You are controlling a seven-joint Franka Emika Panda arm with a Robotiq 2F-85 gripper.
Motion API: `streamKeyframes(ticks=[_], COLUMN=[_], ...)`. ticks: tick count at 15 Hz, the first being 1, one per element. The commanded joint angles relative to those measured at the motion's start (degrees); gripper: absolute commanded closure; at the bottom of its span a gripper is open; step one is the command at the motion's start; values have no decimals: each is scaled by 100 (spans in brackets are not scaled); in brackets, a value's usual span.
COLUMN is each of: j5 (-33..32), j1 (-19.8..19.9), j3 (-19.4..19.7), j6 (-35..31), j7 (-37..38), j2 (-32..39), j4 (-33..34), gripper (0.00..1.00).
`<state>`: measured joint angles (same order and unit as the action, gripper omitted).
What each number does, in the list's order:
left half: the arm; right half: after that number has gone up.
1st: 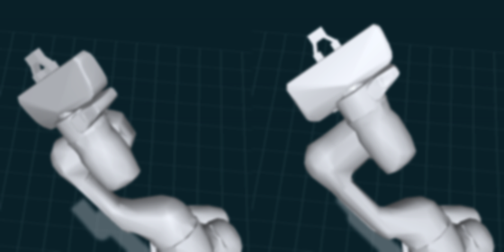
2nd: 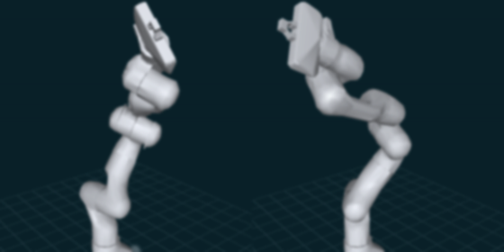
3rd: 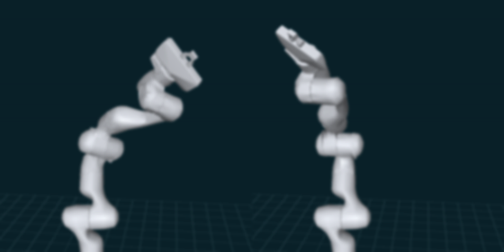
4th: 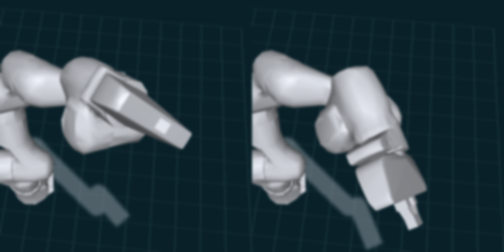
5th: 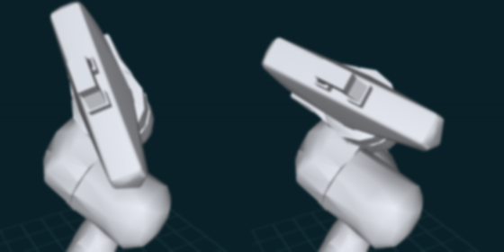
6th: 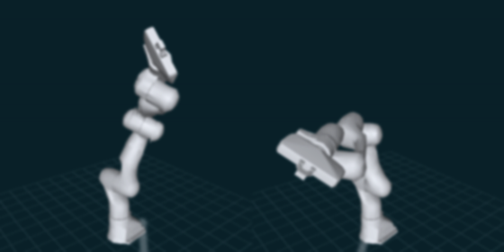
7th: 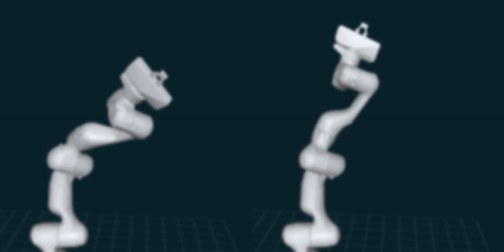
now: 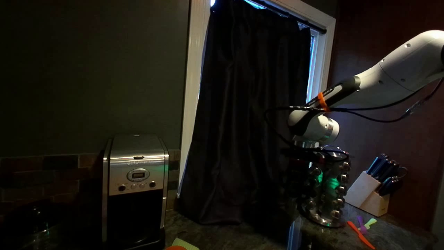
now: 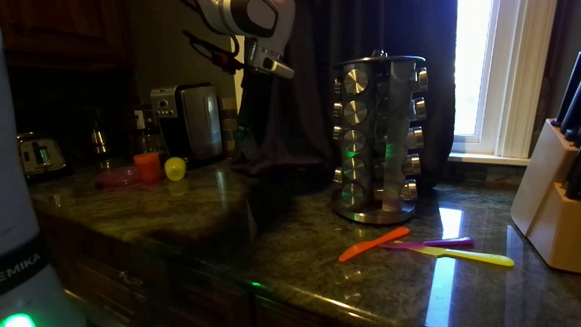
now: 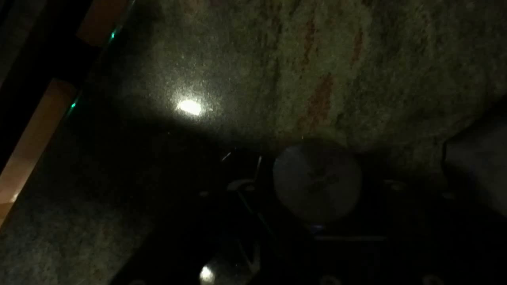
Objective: Remove the spice in the second from the bottom hole on the rack and place it on the countertop next to the yellow cup
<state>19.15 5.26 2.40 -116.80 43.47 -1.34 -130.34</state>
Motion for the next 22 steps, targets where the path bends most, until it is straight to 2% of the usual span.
streamKeyframes(ticks=[1, 6, 7, 8, 18, 19, 22], j5=[464, 1145, 861, 876, 872, 872, 1002], j1=[-53, -154, -137, -160, -154, -154, -226], j3=[59, -31, 26, 19, 44, 43, -36], j6=[517, 662, 429, 443, 442, 442, 584], j7=[-333, -382, -273, -273, -272, -272, -289], j2=[267, 680, 459, 521, 534, 534, 637], j4=[329, 625, 402, 440, 445, 445, 533], gripper=[75, 75, 75, 50, 50, 75, 75])
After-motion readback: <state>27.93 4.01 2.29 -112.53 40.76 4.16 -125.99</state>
